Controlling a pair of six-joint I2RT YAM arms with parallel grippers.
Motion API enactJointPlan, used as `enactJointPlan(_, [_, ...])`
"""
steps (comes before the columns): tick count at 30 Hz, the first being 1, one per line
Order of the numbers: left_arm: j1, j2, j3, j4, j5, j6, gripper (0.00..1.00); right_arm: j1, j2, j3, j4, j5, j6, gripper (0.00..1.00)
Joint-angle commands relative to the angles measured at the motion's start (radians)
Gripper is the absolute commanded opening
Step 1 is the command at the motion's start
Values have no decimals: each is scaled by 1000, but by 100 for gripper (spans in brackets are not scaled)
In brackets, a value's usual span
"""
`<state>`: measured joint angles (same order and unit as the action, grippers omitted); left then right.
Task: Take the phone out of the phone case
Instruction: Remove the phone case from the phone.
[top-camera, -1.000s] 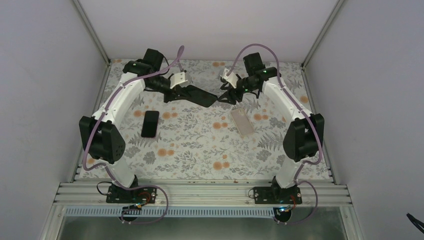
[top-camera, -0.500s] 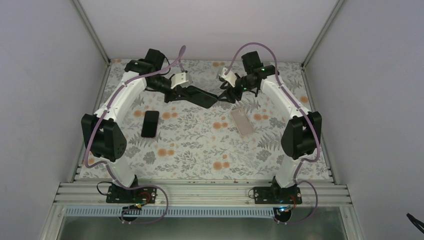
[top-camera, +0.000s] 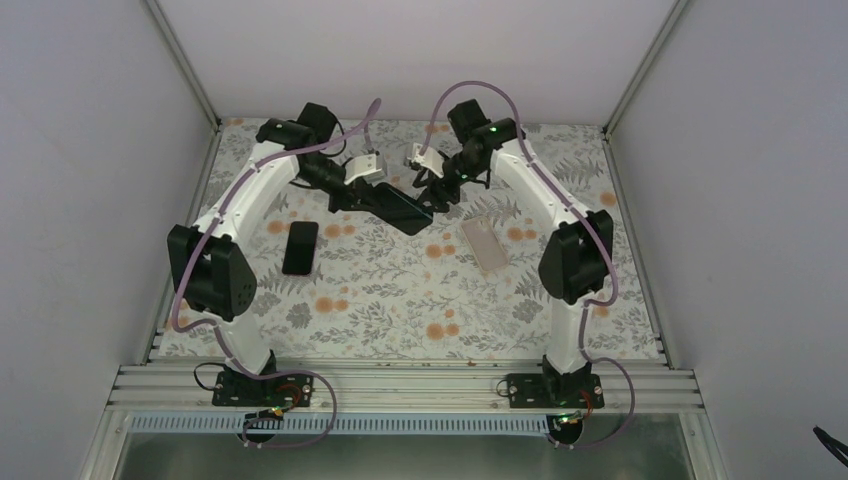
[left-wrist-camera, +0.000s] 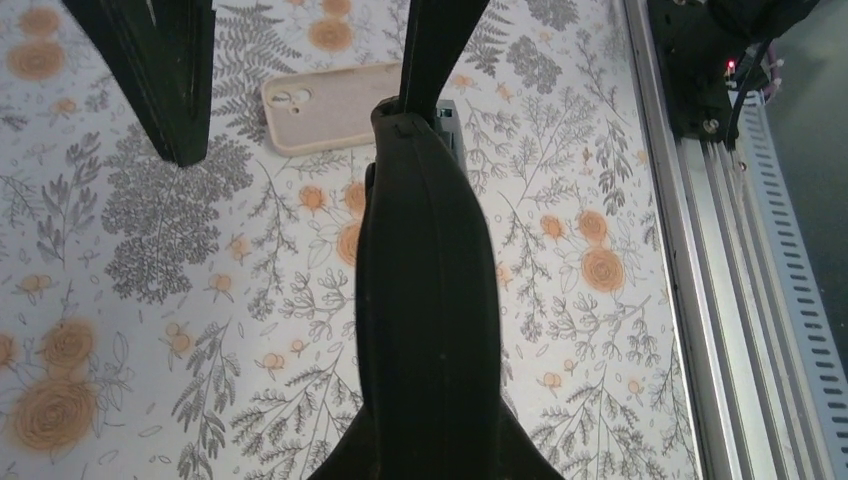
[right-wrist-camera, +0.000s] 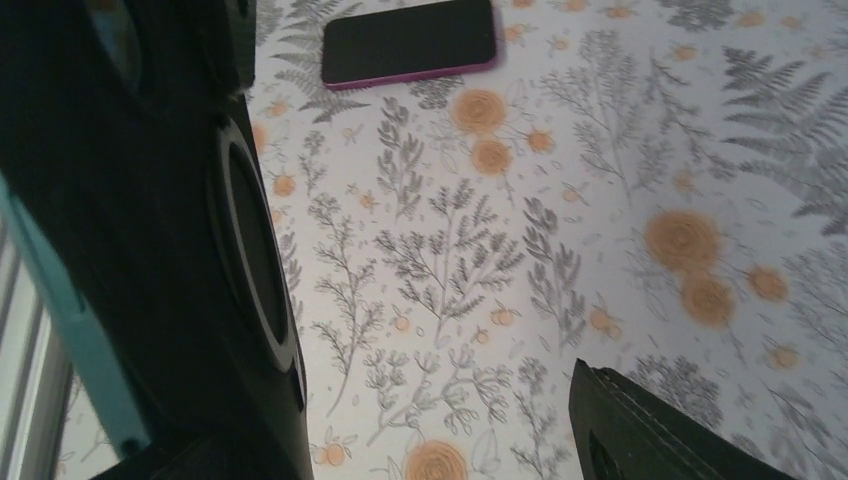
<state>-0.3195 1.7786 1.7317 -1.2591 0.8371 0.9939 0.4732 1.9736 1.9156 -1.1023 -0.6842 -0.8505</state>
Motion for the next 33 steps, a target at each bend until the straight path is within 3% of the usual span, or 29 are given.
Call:
enactJointPlan(1, [-72, -39, 9, 157, 165, -61, 2, 99, 55, 47, -44, -309, -45, 73])
enactJointPlan(6, [-69, -70, -14, 325, 63, -170, 2, 108, 79, 30, -184, -510, -140, 72])
enactJointPlan(8, [-69, -88, -31, 394, 27, -209, 2, 118, 70, -10, -185, -551, -147, 67])
enactJointPlan(11, [-70, -116, -68, 508, -61, -266, 2, 142, 70, -44, -184, -557, -136, 49])
enactJointPlan(14, [-66, -131, -93, 592, -157, -300, 2, 149, 75, -46, -183, -573, -112, 16])
enactJointPlan(16, [-64, -145, -104, 629, -184, -310, 5, 144, 65, -42, -183, -576, -105, 4])
enactJointPlan(20, [-59, -165, -116, 659, -215, -327, 36, 113, 17, -52, -104, -582, 1, 3])
enactJointPlan(22, [-56, -169, -99, 639, -236, -325, 70, 92, -20, -84, 1, -558, 124, 3])
enactJointPlan(25, [-41, -179, -42, 554, -257, -299, 97, 65, -83, -132, 129, -485, 256, 3])
enactJointPlan(29, [8, -250, -41, 539, -268, -282, 100, 36, -152, -192, 308, -361, 441, 3])
enactJointPlan(33, [3, -350, -118, 652, -319, -322, 100, 3, -197, -251, 574, -131, 736, 3])
